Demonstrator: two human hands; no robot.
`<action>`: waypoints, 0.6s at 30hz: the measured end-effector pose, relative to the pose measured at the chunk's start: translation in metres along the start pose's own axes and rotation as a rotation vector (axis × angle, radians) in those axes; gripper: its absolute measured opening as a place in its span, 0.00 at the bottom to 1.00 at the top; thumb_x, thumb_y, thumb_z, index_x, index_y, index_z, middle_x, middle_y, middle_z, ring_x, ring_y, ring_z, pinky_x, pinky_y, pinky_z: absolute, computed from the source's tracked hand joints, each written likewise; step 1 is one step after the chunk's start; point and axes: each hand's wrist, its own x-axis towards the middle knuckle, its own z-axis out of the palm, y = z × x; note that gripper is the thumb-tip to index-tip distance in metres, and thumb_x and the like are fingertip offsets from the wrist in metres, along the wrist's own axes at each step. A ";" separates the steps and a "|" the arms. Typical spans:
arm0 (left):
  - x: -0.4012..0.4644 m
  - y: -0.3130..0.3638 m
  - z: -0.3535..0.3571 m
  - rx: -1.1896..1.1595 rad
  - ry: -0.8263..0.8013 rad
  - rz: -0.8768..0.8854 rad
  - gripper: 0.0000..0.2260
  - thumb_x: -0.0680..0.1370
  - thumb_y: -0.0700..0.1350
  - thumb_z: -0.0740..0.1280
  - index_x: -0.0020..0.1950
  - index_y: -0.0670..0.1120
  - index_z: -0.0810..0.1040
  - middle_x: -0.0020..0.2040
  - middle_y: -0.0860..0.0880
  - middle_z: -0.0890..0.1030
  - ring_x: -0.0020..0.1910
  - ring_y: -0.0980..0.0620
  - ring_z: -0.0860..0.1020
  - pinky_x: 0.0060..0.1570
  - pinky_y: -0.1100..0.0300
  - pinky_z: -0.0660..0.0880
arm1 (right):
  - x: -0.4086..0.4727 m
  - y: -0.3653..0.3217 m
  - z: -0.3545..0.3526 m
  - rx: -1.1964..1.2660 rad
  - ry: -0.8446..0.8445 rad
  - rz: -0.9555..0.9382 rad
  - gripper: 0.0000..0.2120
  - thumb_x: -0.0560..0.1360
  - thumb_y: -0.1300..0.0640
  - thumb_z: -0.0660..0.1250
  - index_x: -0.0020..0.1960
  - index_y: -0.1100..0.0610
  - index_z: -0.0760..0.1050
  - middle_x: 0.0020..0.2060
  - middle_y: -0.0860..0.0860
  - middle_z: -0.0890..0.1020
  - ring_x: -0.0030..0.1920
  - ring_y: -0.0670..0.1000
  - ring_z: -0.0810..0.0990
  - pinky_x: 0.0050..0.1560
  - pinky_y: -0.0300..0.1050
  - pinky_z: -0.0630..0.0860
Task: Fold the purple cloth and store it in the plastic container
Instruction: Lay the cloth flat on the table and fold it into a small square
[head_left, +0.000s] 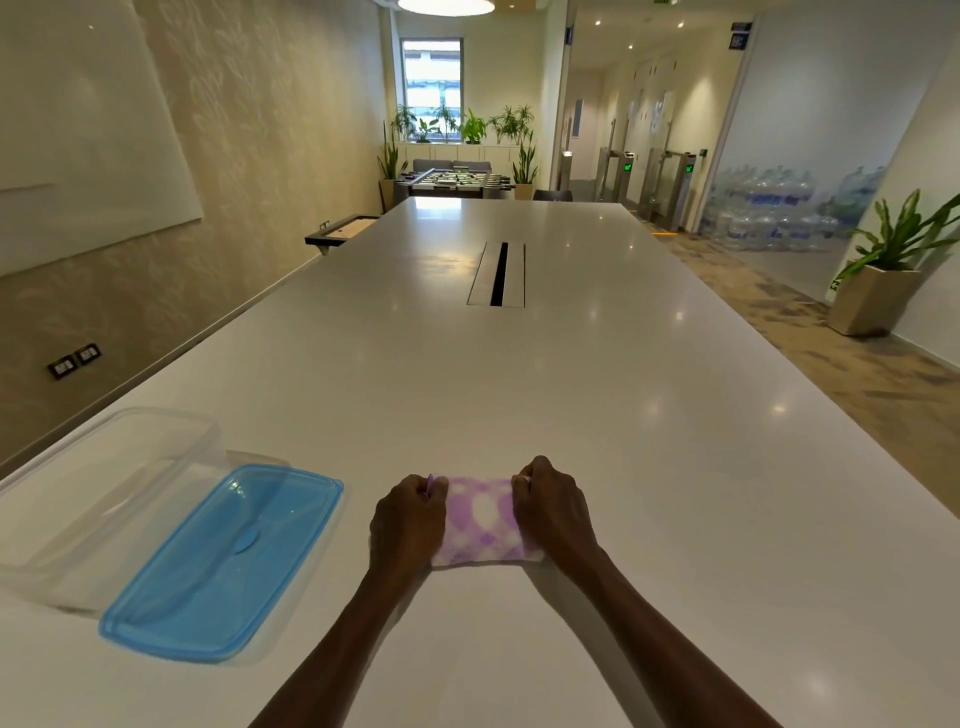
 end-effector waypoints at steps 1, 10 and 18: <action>-0.001 0.000 0.000 0.034 0.032 0.023 0.16 0.80 0.55 0.59 0.45 0.45 0.79 0.43 0.45 0.83 0.46 0.42 0.79 0.43 0.57 0.69 | -0.001 0.000 0.000 -0.010 0.002 -0.014 0.10 0.79 0.53 0.58 0.52 0.59 0.73 0.48 0.57 0.83 0.50 0.60 0.80 0.43 0.47 0.69; 0.005 -0.002 0.001 0.029 0.060 0.181 0.08 0.79 0.48 0.63 0.53 0.48 0.80 0.49 0.47 0.84 0.49 0.46 0.80 0.46 0.60 0.70 | -0.007 -0.002 -0.004 0.076 0.051 -0.130 0.06 0.78 0.54 0.59 0.44 0.52 0.72 0.40 0.48 0.81 0.40 0.52 0.77 0.38 0.45 0.69; 0.007 -0.006 0.005 -0.055 0.086 0.080 0.06 0.78 0.46 0.65 0.50 0.48 0.81 0.47 0.48 0.85 0.48 0.46 0.81 0.44 0.62 0.66 | -0.006 -0.001 -0.003 0.119 0.036 -0.096 0.05 0.76 0.52 0.62 0.43 0.51 0.75 0.38 0.45 0.82 0.40 0.49 0.77 0.37 0.44 0.69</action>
